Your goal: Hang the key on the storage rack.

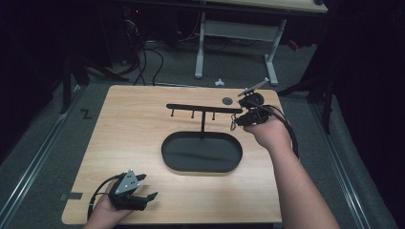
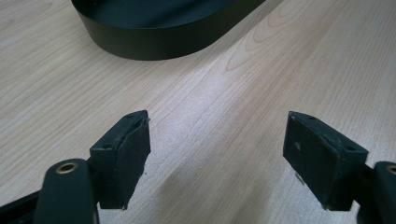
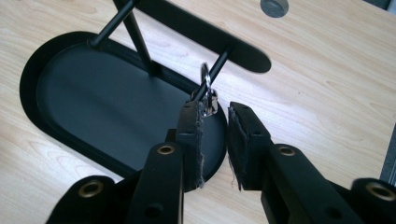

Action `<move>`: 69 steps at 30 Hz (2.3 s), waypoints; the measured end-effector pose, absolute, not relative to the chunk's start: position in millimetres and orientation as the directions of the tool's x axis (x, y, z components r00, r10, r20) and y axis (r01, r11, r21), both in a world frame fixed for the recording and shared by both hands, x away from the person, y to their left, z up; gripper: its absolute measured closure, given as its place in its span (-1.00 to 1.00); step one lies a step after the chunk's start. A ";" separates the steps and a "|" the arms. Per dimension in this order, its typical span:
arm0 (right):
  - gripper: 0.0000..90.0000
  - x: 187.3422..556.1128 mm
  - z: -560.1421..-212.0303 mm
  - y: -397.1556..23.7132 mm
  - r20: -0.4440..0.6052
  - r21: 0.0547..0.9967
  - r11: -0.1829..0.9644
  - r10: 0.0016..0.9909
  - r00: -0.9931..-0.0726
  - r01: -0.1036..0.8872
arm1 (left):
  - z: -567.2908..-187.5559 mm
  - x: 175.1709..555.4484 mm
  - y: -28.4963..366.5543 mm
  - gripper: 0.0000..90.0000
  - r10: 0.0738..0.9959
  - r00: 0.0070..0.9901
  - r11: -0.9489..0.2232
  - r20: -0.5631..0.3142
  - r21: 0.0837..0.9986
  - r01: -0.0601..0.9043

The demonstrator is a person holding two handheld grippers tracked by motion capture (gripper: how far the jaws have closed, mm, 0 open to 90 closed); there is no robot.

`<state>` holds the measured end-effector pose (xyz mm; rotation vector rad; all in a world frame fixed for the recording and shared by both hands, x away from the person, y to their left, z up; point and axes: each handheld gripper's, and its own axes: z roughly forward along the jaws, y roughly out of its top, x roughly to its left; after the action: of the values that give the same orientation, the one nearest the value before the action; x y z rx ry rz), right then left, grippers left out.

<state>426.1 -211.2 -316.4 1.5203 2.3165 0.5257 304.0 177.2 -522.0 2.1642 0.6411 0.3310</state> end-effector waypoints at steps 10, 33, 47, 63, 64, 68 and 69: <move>0.51 414.6 -332.1 -213.7 -0.049 0.452 0.367 0.920 -0.389 0.813 | -522.6 303.1 176.2 -0.47 0.552 0.834 -0.520 0.015 0.788 0.331; -0.01 377.1 -405.5 -226.5 -0.021 0.514 0.307 0.938 -0.346 0.801 | -523.1 303.1 176.7 -0.48 0.553 0.833 -0.524 0.018 0.785 0.330; -0.18 329.6 -469.5 -236.3 0.006 0.611 0.232 0.955 -0.298 0.756 | -524.2 302.8 175.0 -0.48 0.549 0.836 -0.531 0.020 0.781 0.330; -0.28 277.7 -522.0 -239.4 0.000 0.724 0.222 0.947 -0.322 0.653 | -522.3 299.8 170.5 -0.50 0.546 0.837 -0.526 0.046 0.796 0.299; -0.28 278.1 -522.7 -239.7 0.006 0.724 0.219 0.946 -0.324 0.654 | -522.1 300.2 170.7 -0.50 0.546 0.837 -0.526 0.045 0.796 0.300; -0.28 280.4 -523.6 -239.4 0.005 0.723 0.215 0.949 -0.315 0.657 | -521.9 300.3 171.2 -0.52 0.548 0.835 -0.526 0.048 0.796 0.299; -0.28 280.4 -523.6 -239.4 0.005 0.723 0.215 0.949 -0.315 0.657 | -521.9 300.3 171.2 -0.52 0.548 0.835 -0.526 0.048 0.796 0.299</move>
<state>280.4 -239.4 -523.6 1.4835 2.0516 0.8814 300.3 171.2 -521.9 2.1573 0.6169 0.3709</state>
